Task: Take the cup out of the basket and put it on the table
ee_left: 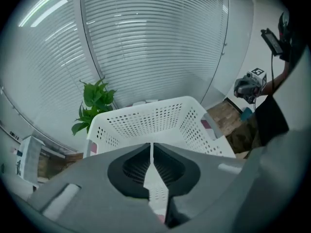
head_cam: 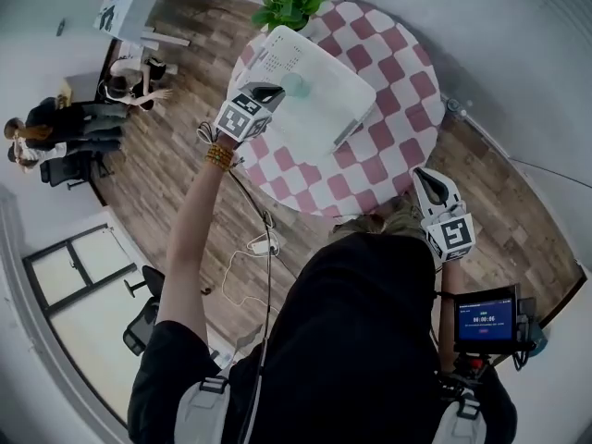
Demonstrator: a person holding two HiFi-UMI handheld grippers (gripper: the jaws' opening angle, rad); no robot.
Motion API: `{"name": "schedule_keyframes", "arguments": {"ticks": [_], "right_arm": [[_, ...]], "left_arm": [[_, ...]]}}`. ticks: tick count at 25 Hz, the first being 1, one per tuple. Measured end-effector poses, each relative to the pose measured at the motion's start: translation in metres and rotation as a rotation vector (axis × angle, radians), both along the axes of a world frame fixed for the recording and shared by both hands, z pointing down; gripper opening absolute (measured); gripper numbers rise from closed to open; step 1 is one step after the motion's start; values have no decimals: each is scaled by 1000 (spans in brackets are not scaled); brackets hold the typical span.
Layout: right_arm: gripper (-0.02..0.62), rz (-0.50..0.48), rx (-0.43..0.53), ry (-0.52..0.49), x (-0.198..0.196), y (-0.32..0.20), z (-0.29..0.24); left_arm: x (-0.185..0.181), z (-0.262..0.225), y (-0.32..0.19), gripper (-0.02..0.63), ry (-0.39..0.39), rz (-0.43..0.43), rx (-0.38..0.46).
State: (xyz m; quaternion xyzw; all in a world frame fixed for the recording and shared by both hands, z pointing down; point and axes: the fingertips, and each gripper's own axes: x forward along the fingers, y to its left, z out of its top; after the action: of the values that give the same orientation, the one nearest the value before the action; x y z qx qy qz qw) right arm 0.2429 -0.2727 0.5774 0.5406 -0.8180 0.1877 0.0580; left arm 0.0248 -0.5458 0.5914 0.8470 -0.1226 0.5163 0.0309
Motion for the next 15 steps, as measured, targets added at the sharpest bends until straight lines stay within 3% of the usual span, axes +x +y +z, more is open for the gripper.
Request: {"name": "schedule_keyframes", "arguments": {"ticks": [4,10,15], "right_arm": [[11,57,-14,-4,17,2,6],[11,118,-42,-14,24,13,12],[11,150,-72,-31,49,7,27]], "left_arm": [[1,33,-13,9,-89,30,-53],[-11,78,-22,72,-216,28,-130],[2,119,-36,129,-319,33,-204]]}}
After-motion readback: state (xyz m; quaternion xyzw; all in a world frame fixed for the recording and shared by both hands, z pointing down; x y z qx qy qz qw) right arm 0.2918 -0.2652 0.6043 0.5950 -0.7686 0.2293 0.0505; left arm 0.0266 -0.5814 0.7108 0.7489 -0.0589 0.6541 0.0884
